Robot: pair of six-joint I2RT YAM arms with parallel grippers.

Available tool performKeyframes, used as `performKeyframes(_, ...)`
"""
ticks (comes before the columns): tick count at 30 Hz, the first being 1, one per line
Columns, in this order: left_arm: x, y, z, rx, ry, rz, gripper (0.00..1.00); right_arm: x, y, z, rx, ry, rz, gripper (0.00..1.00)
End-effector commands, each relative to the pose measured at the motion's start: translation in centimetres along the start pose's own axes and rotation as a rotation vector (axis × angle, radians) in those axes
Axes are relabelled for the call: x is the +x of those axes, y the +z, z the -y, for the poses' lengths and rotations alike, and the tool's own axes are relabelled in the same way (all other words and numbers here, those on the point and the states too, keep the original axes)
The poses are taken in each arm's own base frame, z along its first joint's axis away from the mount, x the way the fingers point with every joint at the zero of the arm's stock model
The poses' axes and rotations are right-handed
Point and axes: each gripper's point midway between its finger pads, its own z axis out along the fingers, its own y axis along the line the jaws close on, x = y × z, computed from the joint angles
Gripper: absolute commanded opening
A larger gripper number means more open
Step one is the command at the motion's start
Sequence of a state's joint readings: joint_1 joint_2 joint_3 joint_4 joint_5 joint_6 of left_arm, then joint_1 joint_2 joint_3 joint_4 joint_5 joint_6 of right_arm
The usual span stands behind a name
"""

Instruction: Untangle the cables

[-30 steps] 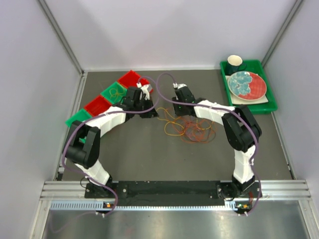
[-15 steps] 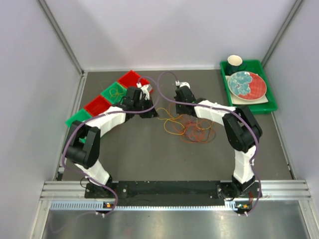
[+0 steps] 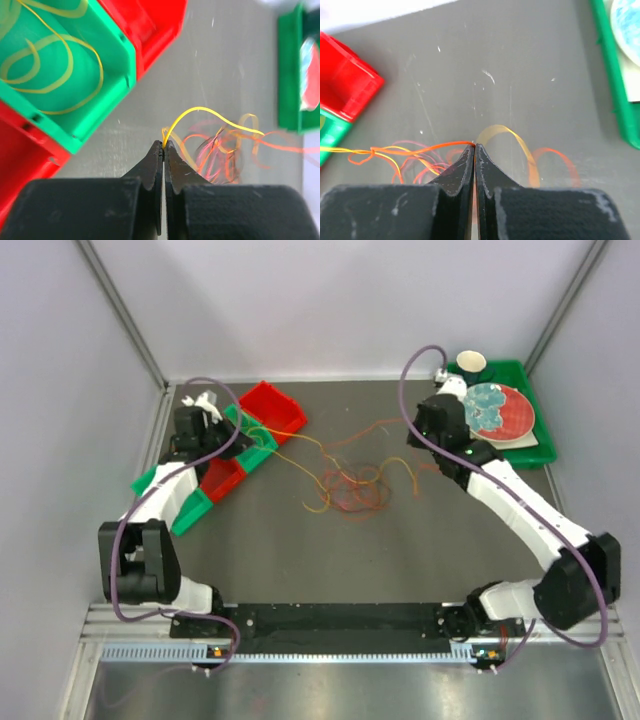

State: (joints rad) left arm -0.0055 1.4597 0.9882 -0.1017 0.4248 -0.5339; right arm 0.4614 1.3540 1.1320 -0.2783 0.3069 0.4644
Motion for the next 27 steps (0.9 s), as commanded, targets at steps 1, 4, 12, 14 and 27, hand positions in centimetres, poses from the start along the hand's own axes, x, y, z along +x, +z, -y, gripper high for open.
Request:
performKeyframes(1, -4.4, -1.5, 0.5, 0.024, -0.021, 0.144, 0.00, -5.0, -4.4, 0.1, -0.004, 0.018, 0.103, 0.00)
performKeyframes(4, -5.3, -1.1, -0.8, -0.006, -0.037, 0.158, 0.00, -8.6, -7.7, -0.7, -0.052, 0.042, 0.186, 0.00)
performKeyframes(12, -6.5, 2.1, -2.7, -0.040, -0.079, 0.133, 0.00, -17.1, -16.5, -2.2, -0.171, 0.102, 0.393, 0.00)
performKeyframes(14, -6.4, 3.0, -3.4, -0.053, -0.097, 0.119, 0.00, -19.8, -19.0, -2.5, -0.198, 0.110, 0.461, 0.00)
performKeyframes(27, -10.4, 5.3, 2.5, 0.169, -0.137, 0.139, 0.00, -23.0, -19.1, -4.7, -0.229, 0.073, 0.473, 0.00)
